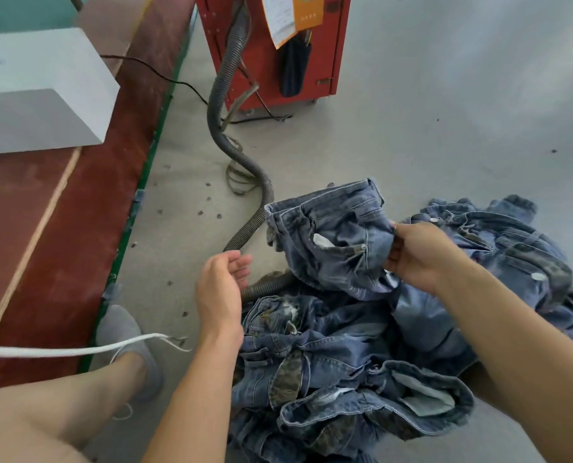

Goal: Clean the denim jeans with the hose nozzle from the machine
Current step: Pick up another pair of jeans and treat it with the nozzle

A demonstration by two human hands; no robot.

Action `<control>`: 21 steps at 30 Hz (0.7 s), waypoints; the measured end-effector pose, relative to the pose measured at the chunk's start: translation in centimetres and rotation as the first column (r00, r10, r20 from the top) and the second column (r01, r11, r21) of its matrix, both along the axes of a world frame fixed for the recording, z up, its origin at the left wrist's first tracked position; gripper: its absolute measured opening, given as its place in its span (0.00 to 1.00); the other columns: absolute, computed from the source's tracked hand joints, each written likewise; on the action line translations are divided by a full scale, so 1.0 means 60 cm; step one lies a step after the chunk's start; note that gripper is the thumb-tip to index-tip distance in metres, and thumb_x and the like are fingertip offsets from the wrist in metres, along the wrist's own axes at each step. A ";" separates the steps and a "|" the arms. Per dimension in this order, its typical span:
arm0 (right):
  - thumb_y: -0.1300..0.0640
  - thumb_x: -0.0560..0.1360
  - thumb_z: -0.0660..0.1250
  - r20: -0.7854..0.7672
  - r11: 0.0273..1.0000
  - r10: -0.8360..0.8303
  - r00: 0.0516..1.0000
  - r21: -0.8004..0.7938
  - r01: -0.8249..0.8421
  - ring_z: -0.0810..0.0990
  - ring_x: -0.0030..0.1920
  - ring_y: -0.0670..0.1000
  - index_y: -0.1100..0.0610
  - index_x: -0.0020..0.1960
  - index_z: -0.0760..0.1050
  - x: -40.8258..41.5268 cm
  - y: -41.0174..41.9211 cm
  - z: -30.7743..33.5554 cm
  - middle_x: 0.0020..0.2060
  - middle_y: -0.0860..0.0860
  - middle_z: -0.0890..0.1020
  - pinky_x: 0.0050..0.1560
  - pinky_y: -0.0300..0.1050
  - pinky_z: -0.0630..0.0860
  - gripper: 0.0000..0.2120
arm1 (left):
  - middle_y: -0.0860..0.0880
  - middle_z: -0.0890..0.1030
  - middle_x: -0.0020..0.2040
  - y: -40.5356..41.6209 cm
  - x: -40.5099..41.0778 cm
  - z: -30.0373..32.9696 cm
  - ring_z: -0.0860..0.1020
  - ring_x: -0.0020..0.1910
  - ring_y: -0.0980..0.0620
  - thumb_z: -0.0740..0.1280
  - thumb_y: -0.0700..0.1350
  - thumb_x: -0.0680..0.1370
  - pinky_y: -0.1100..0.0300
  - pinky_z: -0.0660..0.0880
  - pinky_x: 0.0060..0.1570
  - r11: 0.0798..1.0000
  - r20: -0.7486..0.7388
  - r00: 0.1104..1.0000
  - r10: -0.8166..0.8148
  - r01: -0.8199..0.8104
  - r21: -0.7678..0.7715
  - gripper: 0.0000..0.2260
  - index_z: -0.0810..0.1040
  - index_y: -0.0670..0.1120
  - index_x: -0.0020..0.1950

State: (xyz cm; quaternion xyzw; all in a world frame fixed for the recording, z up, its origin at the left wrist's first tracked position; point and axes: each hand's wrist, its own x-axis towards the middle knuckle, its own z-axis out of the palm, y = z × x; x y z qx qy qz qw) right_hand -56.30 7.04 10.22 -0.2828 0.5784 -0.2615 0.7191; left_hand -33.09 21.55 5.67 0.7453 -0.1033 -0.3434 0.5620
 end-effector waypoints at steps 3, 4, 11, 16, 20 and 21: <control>0.58 0.87 0.61 -0.044 0.987 0.103 0.994 -0.120 -0.107 0.80 0.33 0.54 0.61 0.45 0.78 0.003 0.016 -0.004 0.34 0.57 0.81 0.40 0.50 0.79 0.14 | 0.64 0.81 0.52 -0.010 -0.024 0.032 0.78 0.53 0.68 0.58 0.54 0.82 0.59 0.76 0.57 0.963 0.498 0.834 -0.237 0.268 0.011 0.11 0.78 0.56 0.59; 0.57 0.86 0.63 -0.108 0.959 0.190 0.976 -0.192 -0.207 0.80 0.34 0.54 0.62 0.46 0.78 0.006 0.026 -0.006 0.36 0.59 0.81 0.40 0.49 0.79 0.13 | 0.65 0.78 0.60 -0.016 -0.034 0.040 0.75 0.60 0.68 0.59 0.58 0.82 0.62 0.73 0.62 0.928 0.603 0.735 -0.310 0.371 0.024 0.13 0.74 0.58 0.63; 0.58 0.80 0.72 -0.536 0.659 0.414 0.736 -0.381 -0.648 0.83 0.36 0.48 0.57 0.47 0.80 0.035 0.098 -0.020 0.37 0.52 0.87 0.46 0.49 0.81 0.04 | 0.53 0.80 0.46 -0.047 -0.058 0.042 0.79 0.50 0.45 0.63 0.76 0.71 0.54 0.74 0.42 0.563 0.313 0.483 -0.818 0.557 0.611 0.31 0.75 0.48 0.51; 0.65 0.83 0.67 -0.222 0.819 0.309 0.925 -0.432 -0.378 0.85 0.51 0.66 0.64 0.53 0.78 0.040 0.124 -0.048 0.46 0.64 0.86 0.61 0.60 0.81 0.02 | 0.44 0.87 0.52 -0.010 -0.050 0.008 0.85 0.55 0.44 0.69 0.39 0.80 0.50 0.80 0.55 0.864 -0.327 0.810 -0.487 0.502 -0.043 0.06 0.84 0.44 0.56; 0.70 0.82 0.65 0.082 0.929 0.208 0.975 -0.328 -0.171 0.86 0.50 0.54 0.63 0.55 0.79 0.043 0.127 -0.062 0.46 0.55 0.88 0.57 0.46 0.84 0.06 | 0.34 0.81 0.65 -0.001 -0.053 0.012 0.79 0.65 0.35 0.65 0.30 0.79 0.41 0.74 0.69 0.907 -0.565 0.710 -0.420 0.330 -0.261 0.18 0.77 0.36 0.69; 0.70 0.82 0.66 0.081 0.932 0.207 0.975 -0.320 -0.172 0.86 0.50 0.54 0.62 0.56 0.78 0.041 0.125 -0.063 0.46 0.55 0.88 0.57 0.47 0.84 0.06 | 0.34 0.81 0.65 0.000 -0.055 0.013 0.79 0.66 0.35 0.64 0.29 0.78 0.42 0.74 0.68 0.909 -0.573 0.706 -0.416 0.316 -0.272 0.19 0.77 0.35 0.69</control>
